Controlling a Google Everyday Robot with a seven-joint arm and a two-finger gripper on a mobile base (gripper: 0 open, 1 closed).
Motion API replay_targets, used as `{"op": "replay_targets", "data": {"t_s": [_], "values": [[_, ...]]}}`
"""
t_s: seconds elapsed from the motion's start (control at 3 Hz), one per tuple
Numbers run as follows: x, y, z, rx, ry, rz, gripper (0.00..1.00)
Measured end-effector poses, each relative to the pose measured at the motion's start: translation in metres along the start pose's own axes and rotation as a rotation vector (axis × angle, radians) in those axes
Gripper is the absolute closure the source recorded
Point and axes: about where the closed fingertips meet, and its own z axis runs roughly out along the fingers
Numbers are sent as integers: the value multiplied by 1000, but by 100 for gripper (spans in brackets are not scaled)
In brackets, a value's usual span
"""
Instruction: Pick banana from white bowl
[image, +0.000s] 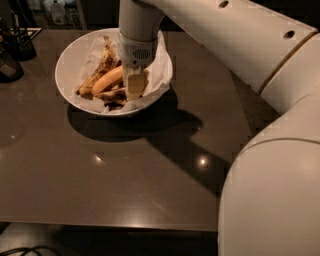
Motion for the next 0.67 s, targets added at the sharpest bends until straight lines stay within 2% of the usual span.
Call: {"op": "replay_targets", "data": {"t_s": [0.67], "values": [[-5, 1, -20, 70, -30, 22, 100]]}}
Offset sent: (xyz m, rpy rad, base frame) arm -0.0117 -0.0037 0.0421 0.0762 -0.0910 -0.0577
